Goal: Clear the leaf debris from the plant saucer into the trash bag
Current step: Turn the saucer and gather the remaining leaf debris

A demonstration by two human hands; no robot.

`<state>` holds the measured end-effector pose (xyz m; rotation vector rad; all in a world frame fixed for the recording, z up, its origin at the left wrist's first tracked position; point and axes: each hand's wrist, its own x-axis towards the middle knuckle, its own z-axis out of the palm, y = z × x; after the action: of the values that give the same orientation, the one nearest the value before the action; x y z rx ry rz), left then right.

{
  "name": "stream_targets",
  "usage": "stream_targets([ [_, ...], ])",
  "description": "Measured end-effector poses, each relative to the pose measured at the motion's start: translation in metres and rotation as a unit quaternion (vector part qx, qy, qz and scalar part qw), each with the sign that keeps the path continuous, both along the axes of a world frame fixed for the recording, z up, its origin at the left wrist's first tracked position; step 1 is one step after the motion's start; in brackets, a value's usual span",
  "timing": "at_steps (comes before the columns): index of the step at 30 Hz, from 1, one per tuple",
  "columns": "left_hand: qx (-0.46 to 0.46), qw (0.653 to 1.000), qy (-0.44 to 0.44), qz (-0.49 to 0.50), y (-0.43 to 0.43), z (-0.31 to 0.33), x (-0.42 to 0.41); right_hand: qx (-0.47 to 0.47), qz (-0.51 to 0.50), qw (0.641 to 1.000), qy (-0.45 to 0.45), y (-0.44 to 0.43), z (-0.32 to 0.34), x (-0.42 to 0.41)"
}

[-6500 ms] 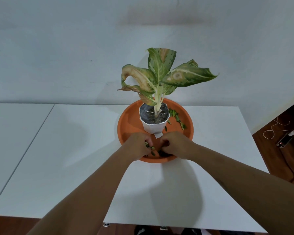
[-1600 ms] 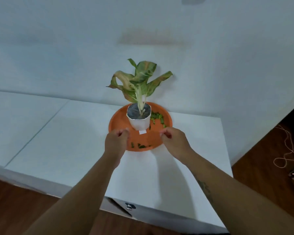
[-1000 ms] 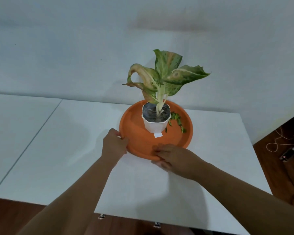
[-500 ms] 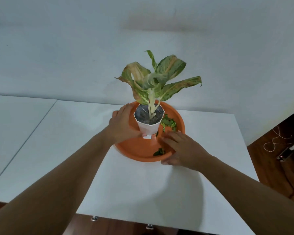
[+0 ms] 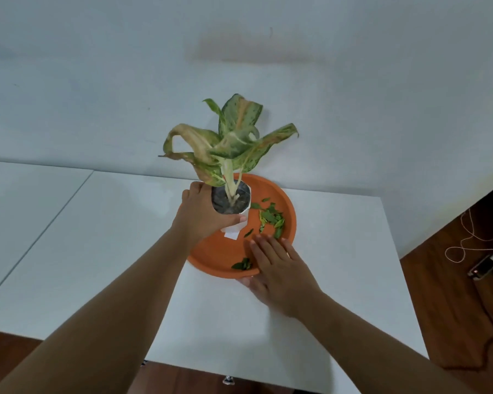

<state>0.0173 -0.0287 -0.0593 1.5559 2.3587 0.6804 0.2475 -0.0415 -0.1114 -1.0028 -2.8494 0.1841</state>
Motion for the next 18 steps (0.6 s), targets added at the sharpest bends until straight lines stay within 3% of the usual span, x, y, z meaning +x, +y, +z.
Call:
stream_targets([
  [8, 0.021, 0.997, -0.005, 0.08, -0.046, -0.014, -0.001, -0.038, -0.022, 0.997, 0.071, 0.032, 0.01, -0.01],
  [11, -0.005, 0.994, -0.005, 0.111, -0.075, -0.022, 0.001, -0.059, -0.02, 0.997, 0.035, 0.07, 0.012, -0.024],
  [18, -0.063, 0.996, 0.012, 0.069, -0.099, -0.045, 0.018, -0.073, 0.021, 0.992, -0.101, 0.114, 0.009, -0.053],
])
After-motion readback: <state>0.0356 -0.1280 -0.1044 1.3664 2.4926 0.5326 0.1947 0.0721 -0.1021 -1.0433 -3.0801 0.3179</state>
